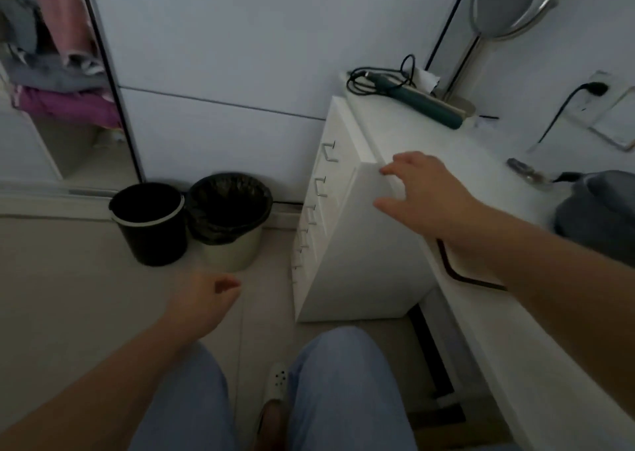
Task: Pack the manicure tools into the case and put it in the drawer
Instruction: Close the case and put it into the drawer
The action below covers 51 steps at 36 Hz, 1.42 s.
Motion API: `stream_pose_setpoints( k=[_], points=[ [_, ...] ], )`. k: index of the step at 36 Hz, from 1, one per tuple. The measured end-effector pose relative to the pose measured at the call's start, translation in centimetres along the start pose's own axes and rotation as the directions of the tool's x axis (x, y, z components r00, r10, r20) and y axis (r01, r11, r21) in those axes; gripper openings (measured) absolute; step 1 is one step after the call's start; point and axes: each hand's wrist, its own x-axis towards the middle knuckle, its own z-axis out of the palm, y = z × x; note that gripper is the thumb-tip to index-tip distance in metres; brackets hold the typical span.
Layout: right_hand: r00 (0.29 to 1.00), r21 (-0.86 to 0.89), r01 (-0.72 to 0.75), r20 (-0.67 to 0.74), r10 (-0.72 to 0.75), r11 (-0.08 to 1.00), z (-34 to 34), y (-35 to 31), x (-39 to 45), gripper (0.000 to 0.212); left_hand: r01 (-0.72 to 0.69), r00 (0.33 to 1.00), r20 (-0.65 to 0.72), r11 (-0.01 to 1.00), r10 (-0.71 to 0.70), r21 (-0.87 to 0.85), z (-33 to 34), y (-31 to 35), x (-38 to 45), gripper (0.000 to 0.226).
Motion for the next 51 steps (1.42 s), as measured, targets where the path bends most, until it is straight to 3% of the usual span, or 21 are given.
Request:
stream_pose_setpoints(
  k=[6, 13, 17, 22, 29, 32, 37, 41, 44, 46, 48, 51],
  points=[
    [0.974, -0.096, -0.021, 0.221, 0.042, 0.995, 2.3, 1.3, 7.9, 0.075, 0.202, 0.953, 0.242, 0.978, -0.182, -0.059, 2.8, -4.2, 5.3, 0.018],
    [0.992, 0.013, 0.016, 0.127, -0.017, 1.000, 4.0, 1.7, 7.8, 0.079, 0.316, 0.834, 0.492, 0.947, -0.249, -0.057, 4.6, -4.9, 8.6, 0.019],
    [0.994, -0.049, 0.066, 0.091, -0.061, 0.997, 3.6, 1.3, 7.8, 0.074, 0.451, 0.783, 0.489, 0.892, -0.385, -0.019, 2.3, -3.3, 9.7, 0.020],
    [0.993, 0.027, -0.008, 0.117, 0.004, 1.000, 2.6, 0.8, 7.8, 0.061, 0.616, 0.674, 0.493, 0.787, -0.550, 0.035, -2.9, -1.9, 9.6, 0.018],
    [0.965, 0.138, -0.136, 0.244, 0.099, 0.981, -0.2, 0.2, 9.2, 0.055, 0.674, 0.576, 0.476, 0.715, -0.665, 0.183, -14.3, 2.8, 9.8, 0.014],
    [0.939, 0.184, -0.197, 0.319, 0.131, 0.963, -1.8, -0.1, 10.0, 0.059, 0.677, 0.584, 0.438, 0.708, -0.683, 0.202, -19.5, 5.8, 11.2, 0.012],
    [0.858, 0.302, -0.401, 0.455, 0.239, 0.865, -3.7, -1.0, 10.7, 0.046, 0.655, 0.663, 0.352, 0.740, -0.661, 0.156, -26.5, 11.0, 14.5, 0.004],
    [0.809, 0.223, -0.420, 0.532, 0.251, 0.880, -4.4, -1.5, 11.0, 0.032, 0.600, 0.726, 0.323, 0.789, -0.606, 0.132, -28.7, 13.6, 17.8, 0.008],
    [0.798, 0.271, -0.486, 0.524, 0.296, 0.831, -5.0, -2.1, 10.4, 0.039, 0.577, 0.752, 0.311, 0.808, -0.582, 0.119, -29.0, 14.3, 20.3, 0.009],
    [0.694, 0.268, -0.654, 0.585, 0.420, 0.707, -5.5, -2.7, 10.0, 0.045, 0.532, 0.737, 0.378, 0.826, -0.560, 0.184, -29.2, 14.2, 22.0, 0.008],
    [0.684, 0.249, -0.678, 0.560, 0.468, 0.692, -6.1, -2.7, 9.7, 0.036, 0.491, 0.722, 0.428, 0.839, -0.543, 0.236, -29.3, 14.2, 22.9, 0.008],
    [0.591, 0.186, -0.779, 0.537, 0.602, 0.599, -6.1, -4.4, 9.5, 0.024, 0.311, 0.687, 0.542, 0.870, -0.485, 0.383, -29.8, 13.6, 26.4, 0.011]
  ],
)
